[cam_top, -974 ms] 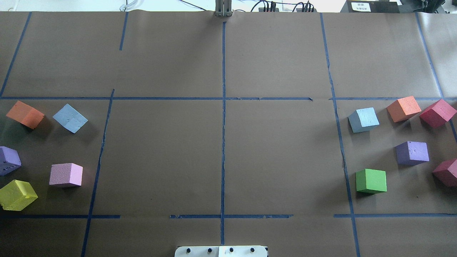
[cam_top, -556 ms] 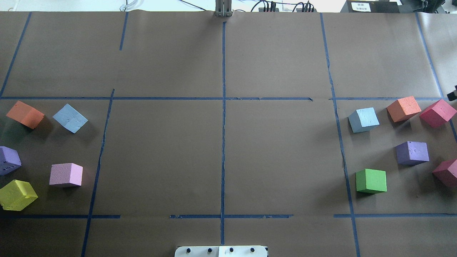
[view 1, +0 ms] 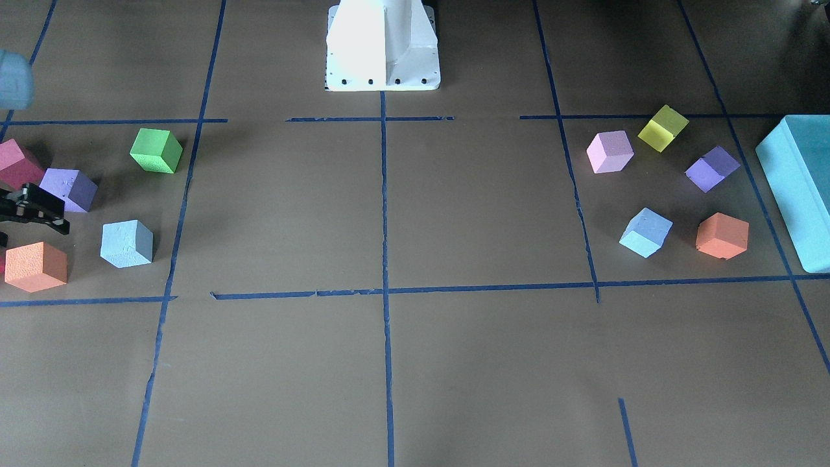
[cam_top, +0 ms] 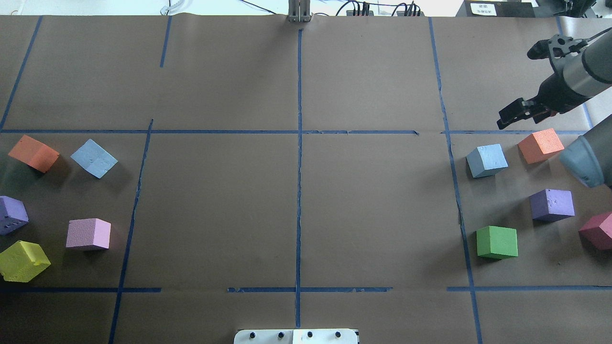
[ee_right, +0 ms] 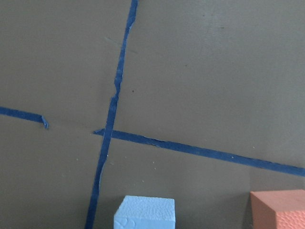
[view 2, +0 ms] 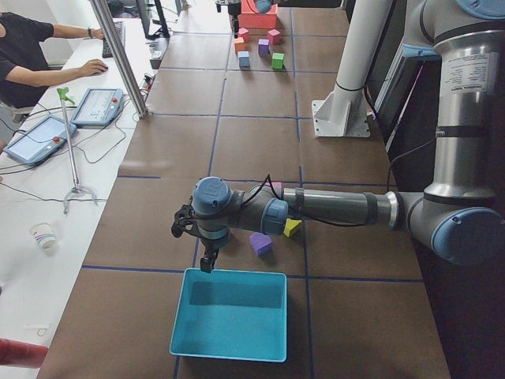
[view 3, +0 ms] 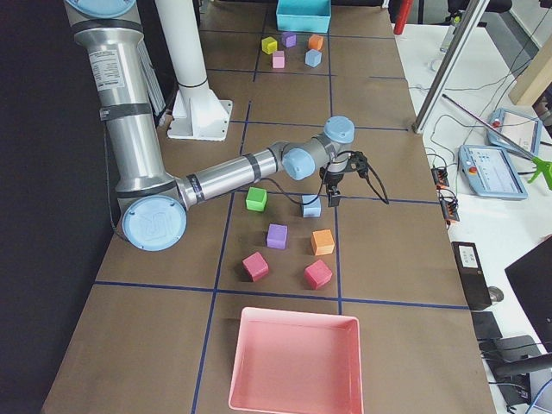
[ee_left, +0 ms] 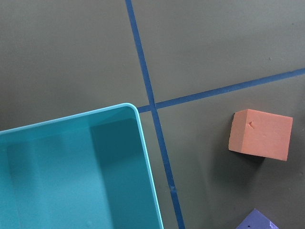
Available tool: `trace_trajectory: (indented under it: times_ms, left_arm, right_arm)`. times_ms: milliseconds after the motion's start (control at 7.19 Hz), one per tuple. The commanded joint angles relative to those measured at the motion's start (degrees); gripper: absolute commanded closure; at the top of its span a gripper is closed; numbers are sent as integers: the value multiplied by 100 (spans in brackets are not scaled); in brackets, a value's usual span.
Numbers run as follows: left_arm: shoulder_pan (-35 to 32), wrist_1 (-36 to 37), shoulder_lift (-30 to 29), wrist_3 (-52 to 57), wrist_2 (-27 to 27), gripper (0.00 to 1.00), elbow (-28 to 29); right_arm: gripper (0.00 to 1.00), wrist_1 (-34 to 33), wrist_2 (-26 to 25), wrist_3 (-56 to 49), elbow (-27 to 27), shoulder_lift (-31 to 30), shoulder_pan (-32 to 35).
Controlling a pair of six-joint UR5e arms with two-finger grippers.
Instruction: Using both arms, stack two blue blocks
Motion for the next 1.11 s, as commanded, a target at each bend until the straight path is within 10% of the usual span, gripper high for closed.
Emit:
trace_trajectory:
  times_ms: [0, 974]
  left_arm:
    - [3, -4, -19, -3, 0, 0, -3]
    - [-6, 4, -10, -12, -229, 0, -12]
  right_arm:
    - [0, 1269, -87, 884, -510, 28, -269]
    - [1, 1272, -324, 955, -520, -218, -620]
